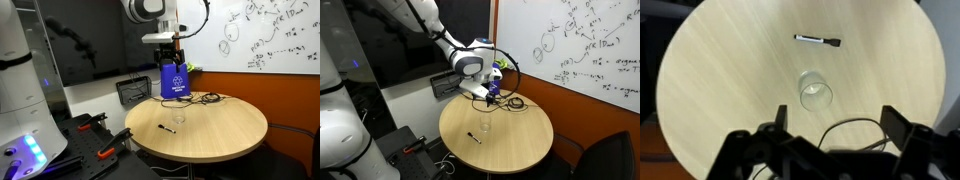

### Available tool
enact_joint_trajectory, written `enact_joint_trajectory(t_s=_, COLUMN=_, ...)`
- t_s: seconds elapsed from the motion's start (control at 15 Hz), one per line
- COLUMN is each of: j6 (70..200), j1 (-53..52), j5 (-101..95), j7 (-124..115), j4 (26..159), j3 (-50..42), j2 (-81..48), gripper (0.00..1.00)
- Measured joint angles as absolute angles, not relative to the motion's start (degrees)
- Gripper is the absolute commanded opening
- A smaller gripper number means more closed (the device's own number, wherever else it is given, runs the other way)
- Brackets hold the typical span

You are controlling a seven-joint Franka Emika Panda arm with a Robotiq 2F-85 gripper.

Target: Move the glass to the right

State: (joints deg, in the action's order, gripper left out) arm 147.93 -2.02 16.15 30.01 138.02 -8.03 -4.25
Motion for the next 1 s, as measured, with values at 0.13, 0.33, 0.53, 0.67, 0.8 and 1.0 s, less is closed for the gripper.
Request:
enact_joint_trajectory(t_s=0.13, j6=149.61, j1=-0.92, j5=17.52, j7=30.02, j4=134.20, j3=-5.77, j2=-11.06, gripper=1.00)
enact_joint_trajectory(t_s=0.33, j6=151.74, j1=1.82, j5=17.37, j7=28.88, j4=127.06, j3=-2.32, j2=-21.27, gripper=1.00)
enact_joint_trajectory(t_s=0.53, j6=152.69, j1=3.66, j5=15.40, j7=25.10, j4=120.12, j3=-0.47, j2=-30.21, gripper=1.00)
enact_joint_trajectory(t_s=0.67, j6=152.68, j1=4.28, j5=13.64, j7=22.69, j4=116.23, j3=0.24, j2=-34.88, gripper=1.00)
enact_joint_trajectory(t_s=0.8, j6=152.63, j1=4.49, j5=11.83, j7=20.50, j4=112.95, j3=0.82, j2=-38.58, gripper=1.00)
enact_joint_trajectory(t_s=1.0, j6=152.54, j1=4.25, j5=9.49, j7=17.02, j4=109.05, j3=1.10, j2=-42.92, gripper=0.99)
